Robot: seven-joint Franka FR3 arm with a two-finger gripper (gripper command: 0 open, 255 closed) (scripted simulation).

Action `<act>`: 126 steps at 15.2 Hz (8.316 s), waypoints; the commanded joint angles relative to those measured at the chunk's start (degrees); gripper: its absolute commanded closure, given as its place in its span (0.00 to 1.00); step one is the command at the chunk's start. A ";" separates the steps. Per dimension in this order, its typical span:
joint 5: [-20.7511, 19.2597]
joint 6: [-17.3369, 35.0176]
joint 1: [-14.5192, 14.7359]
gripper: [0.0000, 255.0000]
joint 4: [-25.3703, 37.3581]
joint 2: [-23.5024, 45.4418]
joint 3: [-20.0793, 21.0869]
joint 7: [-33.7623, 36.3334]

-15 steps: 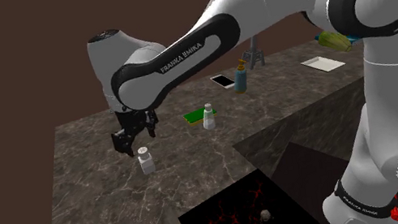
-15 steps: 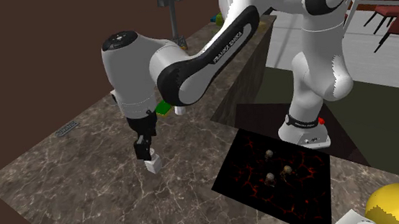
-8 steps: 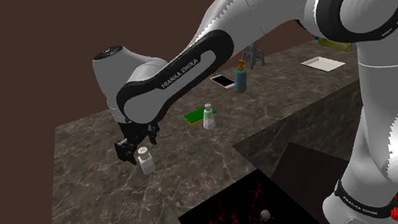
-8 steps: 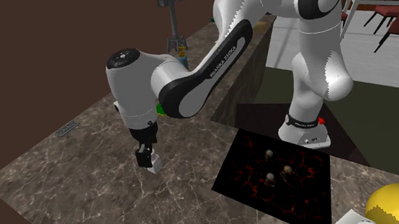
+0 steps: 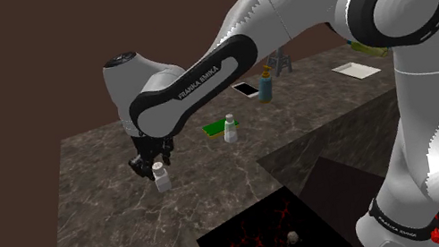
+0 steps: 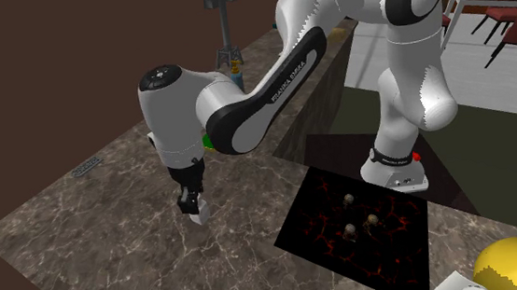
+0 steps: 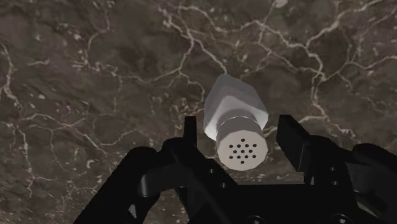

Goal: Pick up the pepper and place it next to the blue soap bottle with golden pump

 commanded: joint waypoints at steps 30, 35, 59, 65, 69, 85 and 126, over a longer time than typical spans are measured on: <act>2.46 -14.24 -0.24 1.00 9.74 -4.83 0.89 -2.34; 2.72 -17.92 -0.13 1.00 13.07 -5.21 1.00 -2.73; 3.44 -33.83 -0.90 1.00 28.29 -6.21 0.74 -6.10; 6.70 -29.97 -6.58 1.00 15.89 -15.72 -2.19 -13.86; 8.11 -28.40 -9.58 1.00 9.97 -20.55 -4.74 -19.32; 9.23 -25.76 -19.33 1.00 -0.96 -29.91 -17.13 -41.45; 13.85 -15.38 -34.75 1.00 3.55 -15.22 -36.16 -76.66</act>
